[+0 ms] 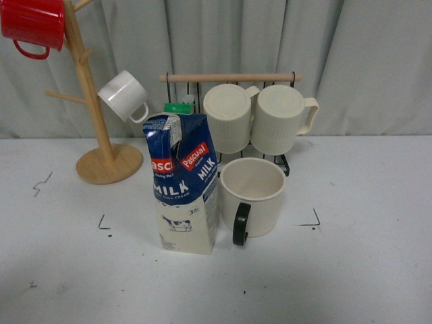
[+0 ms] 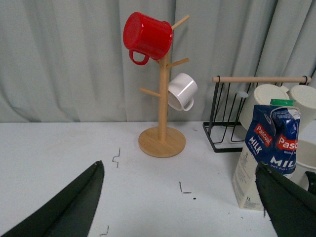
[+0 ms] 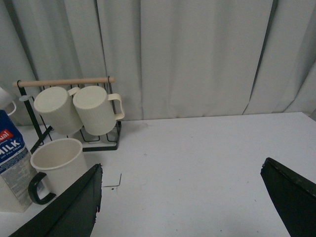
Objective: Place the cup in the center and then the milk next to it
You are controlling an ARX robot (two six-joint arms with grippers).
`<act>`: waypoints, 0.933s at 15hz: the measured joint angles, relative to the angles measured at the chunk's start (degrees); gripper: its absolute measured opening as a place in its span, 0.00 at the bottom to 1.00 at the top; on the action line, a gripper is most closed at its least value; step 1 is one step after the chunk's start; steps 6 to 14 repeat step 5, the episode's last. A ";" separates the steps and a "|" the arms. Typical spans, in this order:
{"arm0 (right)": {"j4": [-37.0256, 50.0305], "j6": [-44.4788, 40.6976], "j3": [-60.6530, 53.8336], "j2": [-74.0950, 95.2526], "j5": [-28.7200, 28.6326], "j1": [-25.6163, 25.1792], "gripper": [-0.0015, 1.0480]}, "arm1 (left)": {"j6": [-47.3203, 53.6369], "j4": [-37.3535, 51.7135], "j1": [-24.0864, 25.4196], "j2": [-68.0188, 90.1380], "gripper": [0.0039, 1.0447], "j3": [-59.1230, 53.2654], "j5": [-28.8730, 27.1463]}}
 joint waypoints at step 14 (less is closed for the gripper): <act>0.00 0.00 0.00 0.00 0.00 0.00 0.94 | 0.04 0.00 0.00 0.00 0.94 0.00 0.00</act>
